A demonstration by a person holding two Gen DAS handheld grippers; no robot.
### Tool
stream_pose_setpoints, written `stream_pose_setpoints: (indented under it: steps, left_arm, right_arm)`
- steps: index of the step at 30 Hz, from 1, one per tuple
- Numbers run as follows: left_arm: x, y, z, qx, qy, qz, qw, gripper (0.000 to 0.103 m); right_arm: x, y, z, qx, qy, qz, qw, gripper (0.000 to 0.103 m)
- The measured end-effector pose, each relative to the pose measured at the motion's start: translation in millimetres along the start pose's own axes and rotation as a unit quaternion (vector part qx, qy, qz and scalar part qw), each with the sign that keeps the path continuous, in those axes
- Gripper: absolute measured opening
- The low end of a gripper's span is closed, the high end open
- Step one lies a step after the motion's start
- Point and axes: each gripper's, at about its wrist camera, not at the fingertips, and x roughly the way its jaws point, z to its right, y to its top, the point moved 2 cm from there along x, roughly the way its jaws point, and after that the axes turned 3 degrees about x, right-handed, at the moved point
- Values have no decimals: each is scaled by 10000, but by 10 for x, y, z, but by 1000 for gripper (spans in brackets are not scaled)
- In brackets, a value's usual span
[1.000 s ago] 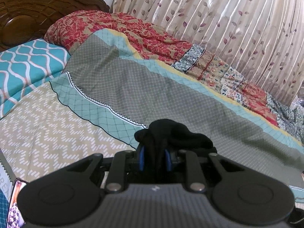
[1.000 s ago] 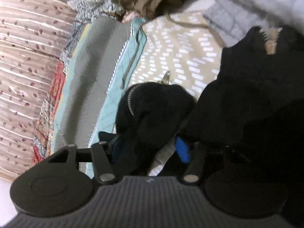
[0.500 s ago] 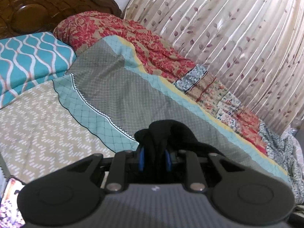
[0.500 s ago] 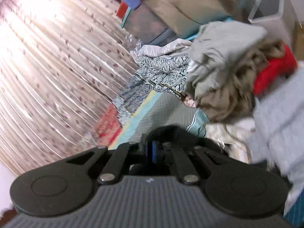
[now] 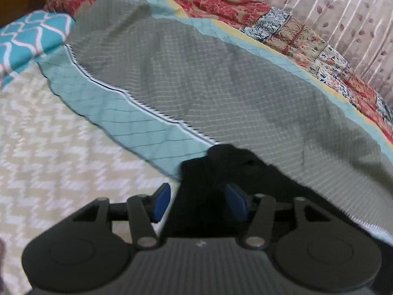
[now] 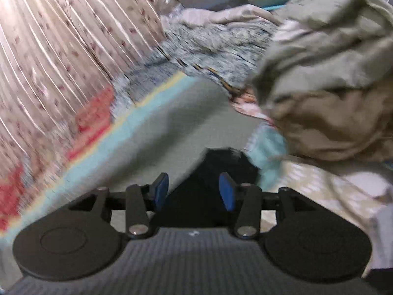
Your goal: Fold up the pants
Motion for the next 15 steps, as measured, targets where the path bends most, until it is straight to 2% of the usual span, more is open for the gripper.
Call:
stream_pose_setpoints:
  steps: [4, 6, 8, 12, 15]
  left_arm:
    - [-372, -175, -296, -56, -229, 88, 9997, 56]
    - [-618, -343, -451, -48, -249, 149, 9996, 66]
    - [-760, -471, -535, -33, -284, 25, 9996, 74]
    - [-1051, -904, -791, -170, -407, -453, 9980, 75]
    - [-1170, -1118, -925, -423, -418, -791, 9951, 75]
  right_arm:
    - [-7, -32, 439, 391, -261, -92, 9989, 49]
    - [38, -58, 582, 630, -336, -198, 9973, 49]
    - [135, -114, 613, 787, -302, -326, 9959, 49]
    - [413, -252, 435, 806, -329, -562, 9946, 49]
    - [609, -272, 328, 781, -458, -571, 9943, 48]
